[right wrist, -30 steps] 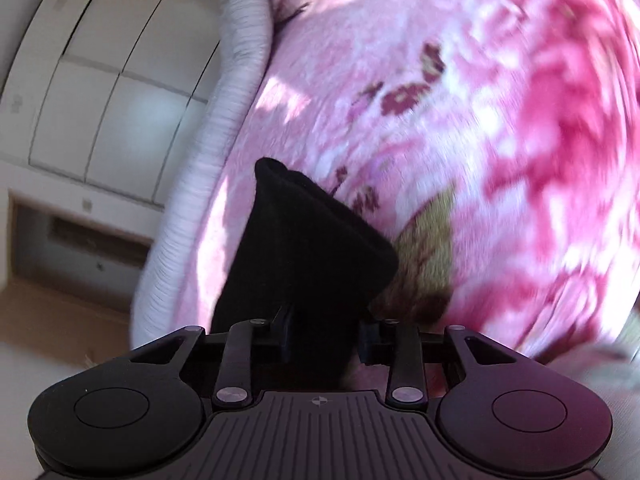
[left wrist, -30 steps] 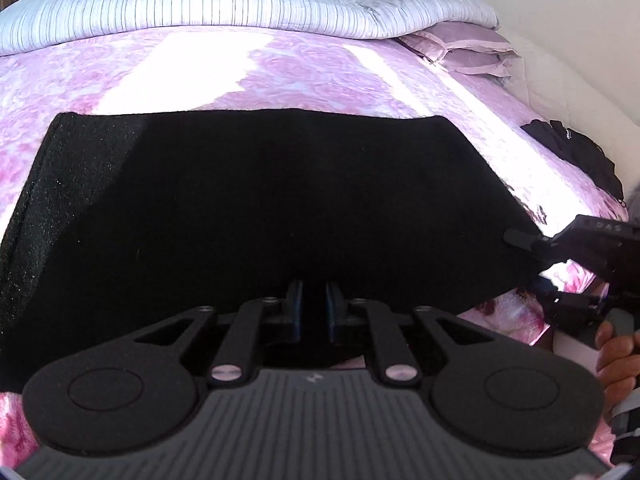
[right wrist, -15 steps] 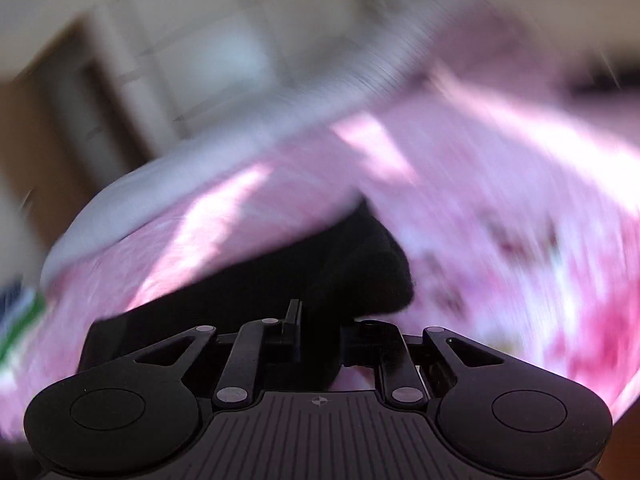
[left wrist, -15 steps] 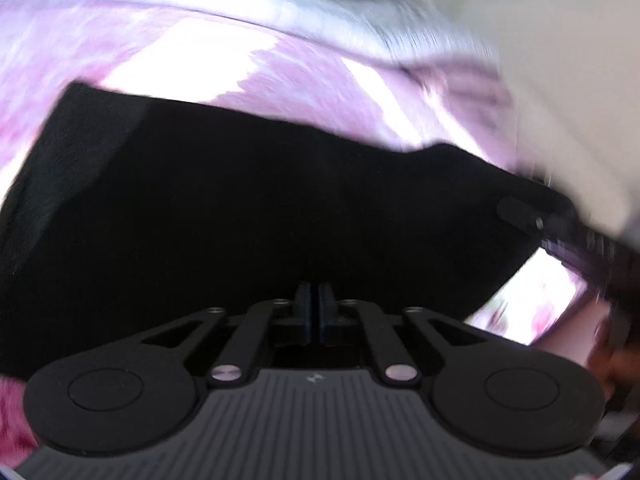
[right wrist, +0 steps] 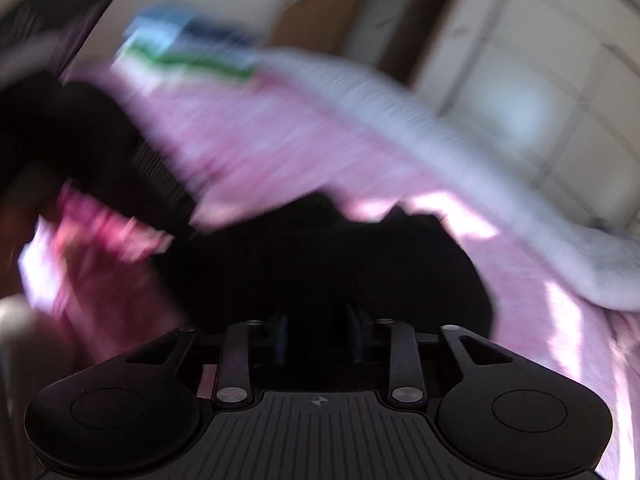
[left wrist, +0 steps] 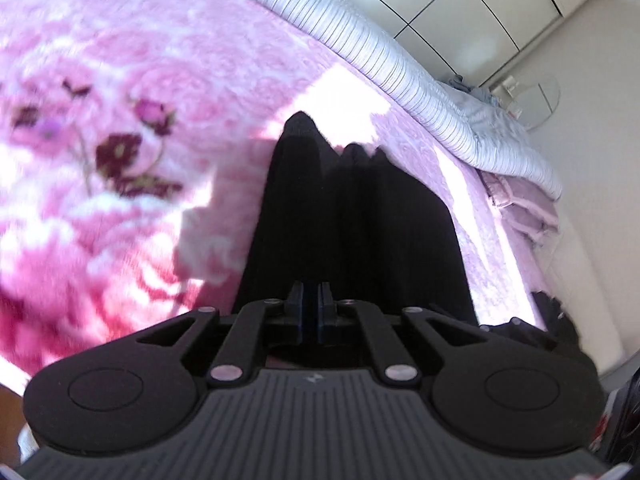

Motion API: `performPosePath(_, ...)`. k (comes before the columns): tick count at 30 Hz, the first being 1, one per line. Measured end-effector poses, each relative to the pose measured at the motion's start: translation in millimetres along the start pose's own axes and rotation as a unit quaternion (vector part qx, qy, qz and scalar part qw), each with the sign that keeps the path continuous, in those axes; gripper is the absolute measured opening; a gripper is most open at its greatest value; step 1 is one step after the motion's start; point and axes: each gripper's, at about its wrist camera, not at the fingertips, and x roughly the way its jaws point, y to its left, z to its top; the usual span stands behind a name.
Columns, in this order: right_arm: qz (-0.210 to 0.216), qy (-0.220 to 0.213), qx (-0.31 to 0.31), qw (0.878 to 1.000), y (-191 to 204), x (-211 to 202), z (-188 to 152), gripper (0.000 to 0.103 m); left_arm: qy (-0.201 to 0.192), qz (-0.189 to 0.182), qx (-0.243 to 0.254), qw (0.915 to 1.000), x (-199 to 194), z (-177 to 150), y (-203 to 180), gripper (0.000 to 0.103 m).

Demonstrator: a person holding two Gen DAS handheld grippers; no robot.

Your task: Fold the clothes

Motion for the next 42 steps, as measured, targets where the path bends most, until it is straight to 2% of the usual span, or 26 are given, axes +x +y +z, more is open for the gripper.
performPosePath(2, 0.023, 0.005, 0.003, 1.000, -2, -3, 0, 0.045, 0.001, -0.007, -0.005, 1.0000, -1, 4, 2, 0.003)
performPosePath(5, 0.058, 0.011, 0.031, 0.998, -23, -19, 0, 0.047, 0.015, -0.023, -0.008, 0.9996, 8, 19, 0, 0.005)
performPosePath(6, 0.070, 0.011, 0.054, 0.996, -35, -30, -1, 0.047, 0.022, -0.029, -0.008, 0.9993, 14, 26, -1, 0.011)
performPosePath(7, 0.079, 0.013, 0.088, 0.993, -50, -37, -2, 0.048, 0.029, -0.035, -0.008, 0.9989, 19, 33, -3, 0.022)
performPosePath(8, 0.083, 0.023, 0.132, 0.988, -72, -35, -2, 0.048, 0.035, -0.041, -0.008, 0.9985, 25, 40, -5, 0.027)
performPosePath(10, 0.089, 0.047, 0.226, 0.969, -118, -26, -3, 0.048, 0.049, -0.053, -0.008, 0.9974, 35, 54, -8, 0.031)
performPosePath(13, 0.065, 0.135, 0.362, 0.920, -184, 12, -15, 0.049, 0.074, -0.060, -0.009, 0.9954, 57, 73, -13, 0.033)
performPosePath(14, 0.058, 0.161, 0.389, 0.905, -201, 26, -17, 0.049, 0.087, -0.055, -0.011, 0.9947, 69, 79, -14, 0.034)
performPosePath(17, 0.062, 0.213, 0.419, 0.880, -230, 69, -17, 0.049, 0.125, -0.066, -0.048, 0.9889, 101, 91, -8, 0.036)
performPosePath(19, 0.073, 0.241, 0.437, 0.864, -241, 90, -16, 0.049, 0.136, -0.076, -0.072, 0.9852, 119, 97, -3, 0.037)
performPosePath(22, 0.083, 0.271, 0.427, 0.859, -251, 111, -5, 0.049, 0.139, -0.095, -0.103, 0.9803, 138, 109, 2, 0.038)
performPosePath(26, 0.085, 0.290, 0.374, 0.877, -250, 124, 20, 0.049, 0.152, -0.137, -0.132, 0.9699, 156, 119, 1, 0.041)
performPosePath(28, 0.084, 0.294, 0.355, 0.883, -246, 129, 27, 0.049, 0.153, -0.146, -0.134, 0.9682, 159, 120, 1, 0.046)
performPosePath(31, 0.082, 0.297, 0.341, 0.888, -239, 137, 30, 0.048, 0.153, -0.160, -0.140, 0.9652, 161, 120, 2, 0.046)
performPosePath(35, 0.085, 0.295, 0.334, 0.891, -235, 140, 28, 0.048, 0.145, -0.200, -0.191, 0.9500, 160, 119, 19, 0.048)
performPosePath(37, 0.090, 0.292, 0.336, 0.891, -236, 141, 26, 0.048, 0.143, -0.210, -0.199, 0.9464, 161, 119, 23, 0.048)
performPosePath(39, 0.092, 0.291, 0.339, 0.890, -238, 140, 24, 0.048, 0.145, -0.209, -0.189, 0.9486, 162, 118, 22, 0.048)
performPosePath(42, 0.093, 0.289, 0.340, 0.890, -237, 140, 25, 0.049, 0.151, -0.188, -0.156, 0.9578, 165, 119, 11, 0.047)
